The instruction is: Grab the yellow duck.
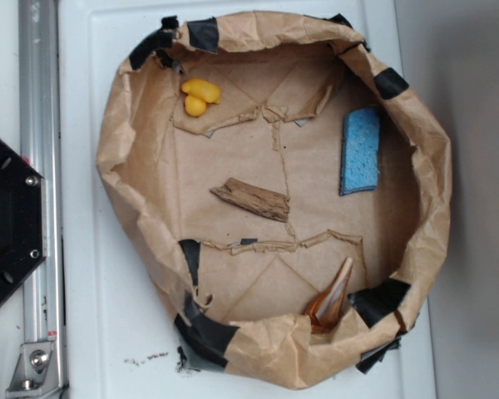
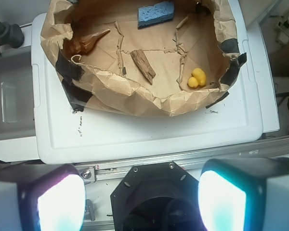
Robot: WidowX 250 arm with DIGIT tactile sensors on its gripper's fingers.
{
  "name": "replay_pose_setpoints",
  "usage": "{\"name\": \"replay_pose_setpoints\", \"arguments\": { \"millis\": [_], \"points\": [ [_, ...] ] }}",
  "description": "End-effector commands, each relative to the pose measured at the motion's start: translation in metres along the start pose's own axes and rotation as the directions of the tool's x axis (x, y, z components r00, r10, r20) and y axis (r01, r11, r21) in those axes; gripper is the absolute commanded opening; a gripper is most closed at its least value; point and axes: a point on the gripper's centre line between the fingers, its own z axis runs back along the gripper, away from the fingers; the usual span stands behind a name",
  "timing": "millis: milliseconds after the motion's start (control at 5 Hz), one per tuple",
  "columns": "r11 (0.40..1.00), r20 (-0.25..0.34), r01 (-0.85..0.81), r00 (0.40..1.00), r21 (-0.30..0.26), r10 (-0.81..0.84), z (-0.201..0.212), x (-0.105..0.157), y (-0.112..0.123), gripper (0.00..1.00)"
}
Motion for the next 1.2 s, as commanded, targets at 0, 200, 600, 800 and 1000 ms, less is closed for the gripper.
{"name": "replay_pose_setpoints", "arguments": {
  "millis": [0, 200, 600, 800, 1000],
  "points": [
    [1.0, 0.0, 0.0, 1.0, 0.0, 0.0, 0.0, 0.0, 0.0, 1.0],
    [0.991, 0.06, 0.109, 0.992, 0.077, -0.114, -0.006, 0.05, 0.011, 1.0],
    [0.916, 0.004, 0.373, 0.926, 0.148, -0.378, -0.071, 0.113, 0.005, 1.0],
    [0.843, -0.053, 0.489, 0.87, 0.226, -0.49, -0.122, 0.118, 0.019, 1.0],
    [0.776, -0.119, 0.594, 0.804, 0.21, -0.583, -0.158, 0.108, 0.043, 1.0]
  ]
}}
